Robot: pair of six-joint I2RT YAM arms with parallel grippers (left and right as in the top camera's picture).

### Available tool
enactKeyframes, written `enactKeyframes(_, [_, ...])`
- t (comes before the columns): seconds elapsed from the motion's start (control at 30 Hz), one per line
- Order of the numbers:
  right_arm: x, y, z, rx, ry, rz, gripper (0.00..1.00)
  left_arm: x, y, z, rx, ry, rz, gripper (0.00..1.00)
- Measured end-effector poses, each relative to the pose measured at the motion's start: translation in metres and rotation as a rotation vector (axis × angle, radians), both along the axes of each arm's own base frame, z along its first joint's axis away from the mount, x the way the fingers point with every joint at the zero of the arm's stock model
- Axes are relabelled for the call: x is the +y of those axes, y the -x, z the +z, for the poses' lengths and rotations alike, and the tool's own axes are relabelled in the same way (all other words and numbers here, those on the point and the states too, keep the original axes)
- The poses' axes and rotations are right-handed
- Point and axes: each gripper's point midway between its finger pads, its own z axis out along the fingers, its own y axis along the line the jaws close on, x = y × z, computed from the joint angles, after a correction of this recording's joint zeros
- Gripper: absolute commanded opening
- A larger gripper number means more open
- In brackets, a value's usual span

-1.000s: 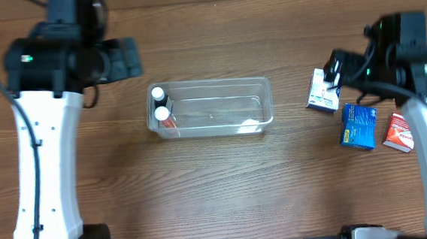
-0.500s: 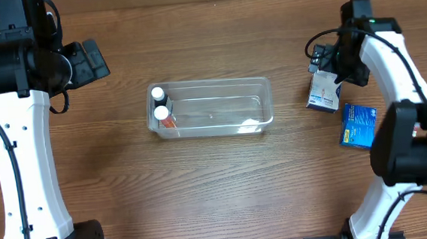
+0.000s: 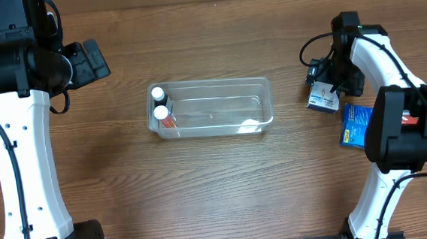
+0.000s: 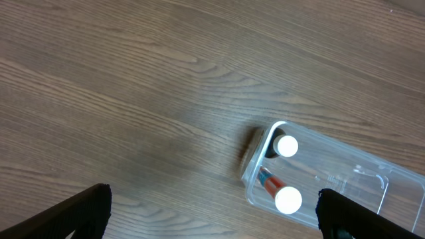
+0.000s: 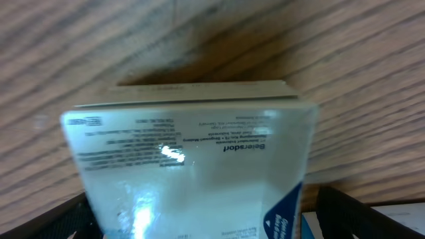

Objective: Pack container
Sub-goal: 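Lower the right gripper onto the white box and grasp it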

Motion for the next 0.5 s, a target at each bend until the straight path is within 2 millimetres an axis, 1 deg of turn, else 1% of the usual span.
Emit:
enactKeyframes(0.07, [0.0008,0.0012,-0.0055,0.012,-0.005,0.0,1.0,0.0,0.0,0.0,0.0,0.0,0.0,1.0])
enactKeyframes(0.2, [0.0022,0.0001,-0.0097,0.013,-0.014,0.001,1.0,0.0,0.0,0.0,0.0,0.0,0.0,1.0])
enactKeyframes(0.23, [0.0028,0.0001,-0.0097,0.013,-0.017,0.001,0.99,0.0,0.0001,0.0,0.0,0.0,0.0,1.0])
enactKeyframes(0.37, [0.0033,0.0002,-0.01,0.013,-0.021,0.003,0.88,-0.0001,0.001,-0.0005,0.005,0.0,0.0,1.0])
enactKeyframes(0.5, [0.0045,0.0001,-0.0102,0.012,-0.027,0.002,0.83,-0.0001,0.001,-0.0005,0.005,0.0,0.0,1.0])
